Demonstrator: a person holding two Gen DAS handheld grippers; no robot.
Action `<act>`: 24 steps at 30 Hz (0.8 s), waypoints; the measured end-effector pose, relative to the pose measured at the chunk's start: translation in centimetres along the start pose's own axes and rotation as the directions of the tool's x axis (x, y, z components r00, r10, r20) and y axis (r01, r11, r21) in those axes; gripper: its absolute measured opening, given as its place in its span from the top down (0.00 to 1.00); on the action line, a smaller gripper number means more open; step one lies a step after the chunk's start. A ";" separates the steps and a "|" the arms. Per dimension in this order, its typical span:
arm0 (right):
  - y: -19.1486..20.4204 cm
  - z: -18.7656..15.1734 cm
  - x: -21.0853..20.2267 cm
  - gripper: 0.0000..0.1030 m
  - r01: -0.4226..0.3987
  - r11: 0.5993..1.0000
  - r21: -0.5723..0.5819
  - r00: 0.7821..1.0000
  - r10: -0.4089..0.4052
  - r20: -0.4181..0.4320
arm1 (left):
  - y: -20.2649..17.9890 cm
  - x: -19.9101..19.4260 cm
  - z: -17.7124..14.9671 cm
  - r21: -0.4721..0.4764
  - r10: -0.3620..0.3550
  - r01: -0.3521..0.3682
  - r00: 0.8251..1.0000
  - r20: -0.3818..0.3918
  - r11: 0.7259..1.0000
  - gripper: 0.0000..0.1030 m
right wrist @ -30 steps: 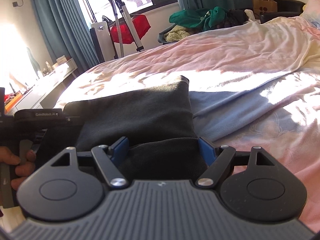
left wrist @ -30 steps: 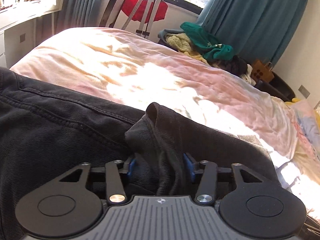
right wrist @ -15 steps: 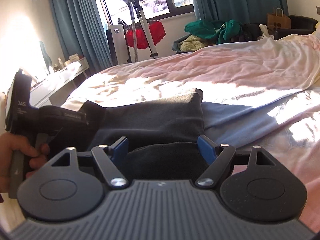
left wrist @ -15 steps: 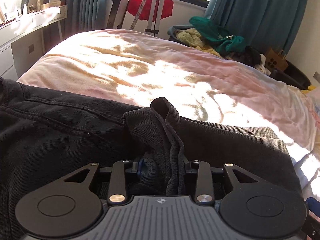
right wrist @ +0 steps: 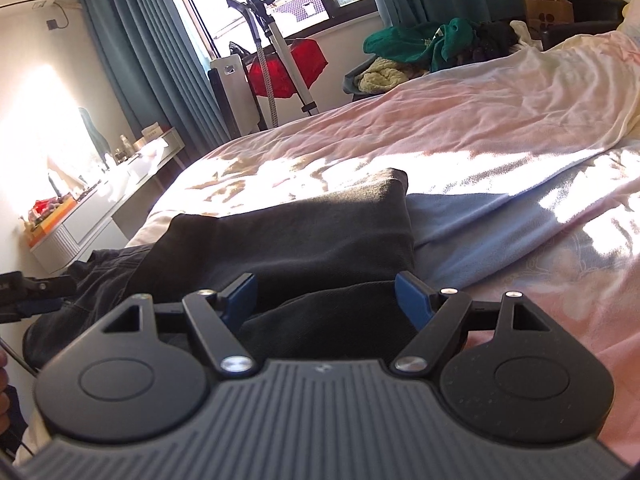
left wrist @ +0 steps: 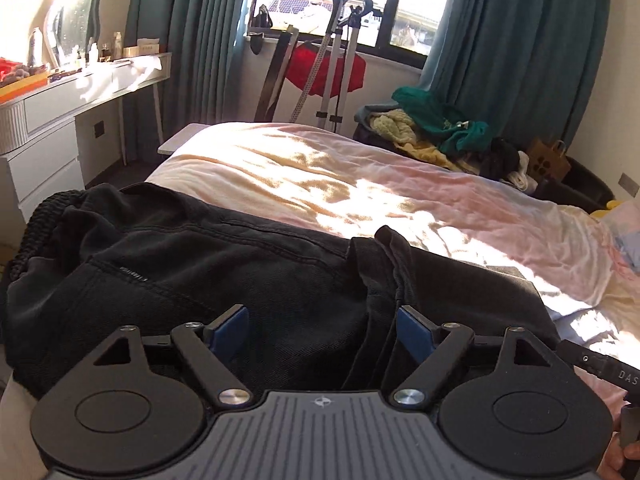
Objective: Fold clothes
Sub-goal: 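Release the pant edge with the left gripper and press the fold flat with the right gripper, then grasp the ribbed waistband of the folded pants with the left gripper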
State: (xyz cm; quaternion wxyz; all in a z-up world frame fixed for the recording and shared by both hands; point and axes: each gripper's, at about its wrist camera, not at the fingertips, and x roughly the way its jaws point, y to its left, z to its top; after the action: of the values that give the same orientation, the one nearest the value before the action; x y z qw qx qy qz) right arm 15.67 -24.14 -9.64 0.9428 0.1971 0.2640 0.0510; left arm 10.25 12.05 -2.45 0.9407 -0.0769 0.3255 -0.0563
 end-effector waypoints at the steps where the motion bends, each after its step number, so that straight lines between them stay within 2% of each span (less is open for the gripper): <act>1: 0.2 0.0 -0.2 0.24 -0.005 1.000 -0.008 1.000 0.005 -0.001 | 1.2 -1.2 -0.3 -0.031 0.016 -0.016 1.000 0.004 0.999 0.15; 4: 0.5 -0.1 -0.8 0.24 -0.011 1.000 -0.016 1.000 0.011 -0.003 | 5.0 -3.8 -1.8 -0.152 0.049 -0.047 0.999 0.008 0.987 0.07; 6: 0.6 -0.2 -1.2 0.24 -0.008 1.000 -0.019 1.000 0.008 -0.002 | 7.5 -5.0 -3.2 -0.256 0.058 -0.054 0.998 0.006 0.965 0.05; 8: 0.6 -0.3 -1.5 0.24 0.001 1.000 -0.024 1.000 -0.001 0.004 | 10.1 -5.1 -5.1 -0.390 0.013 -0.017 1.000 -0.015 0.921 0.05; 9: 0.5 -0.3 -1.7 0.24 0.007 1.000 -0.025 1.000 -0.007 0.006 | 11.3 -5.0 -5.8 -0.449 -0.014 -0.001 0.999 -0.031 0.893 0.08; 11: 0.3 -0.5 -2.0 0.24 0.019 1.000 -0.017 1.000 -0.019 0.005 | 13.0 -5.3 -6.1 -0.505 -0.021 0.005 0.999 -0.026 0.863 0.08; 12: 0.2 -0.5 -2.0 0.24 0.022 1.000 -0.011 1.000 -0.022 0.000 | 13.8 -5.6 -6.2 -0.531 -0.018 0.008 1.000 -0.013 0.847 0.05; 13: 0.1 -0.6 -2.1 0.24 0.023 1.000 -0.008 1.000 -0.023 -0.006 | 14.5 -5.6 -6.4 -0.568 -0.021 0.010 1.000 -0.013 0.823 0.04; 16: 0.3 -0.6 -2.1 0.24 0.036 0.999 -0.020 0.999 -0.036 -0.002 | 17.0 -5.1 -7.7 -0.703 -0.056 0.023 0.998 -0.025 0.711 0.04; 17: 0.4 -0.6 -2.1 0.24 0.038 0.999 -0.025 0.999 -0.038 -0.001 | 17.6 -4.7 -8.0 -0.731 -0.070 0.024 0.997 -0.033 0.682 0.04; 21: 0.7 -0.8 -1.8 0.24 0.039 0.998 -0.041 0.999 -0.040 -0.007 | 19.2 -3.8 -8.5 -0.784 -0.082 0.037 0.997 -0.017 0.619 0.06; 24: 0.9 -1.0 -1.6 0.24 0.038 0.998 -0.053 0.999 -0.038 -0.012 | 19.7 -2.8 -8.5 -0.795 -0.077 0.035 0.997 -0.015 0.606 0.08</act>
State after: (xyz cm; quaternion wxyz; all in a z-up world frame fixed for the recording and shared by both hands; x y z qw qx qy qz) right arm 13.84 -23.25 -9.27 0.9468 0.1668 0.2722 0.0412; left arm 3.89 30.86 -10.95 0.7992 -0.4942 0.3364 0.0624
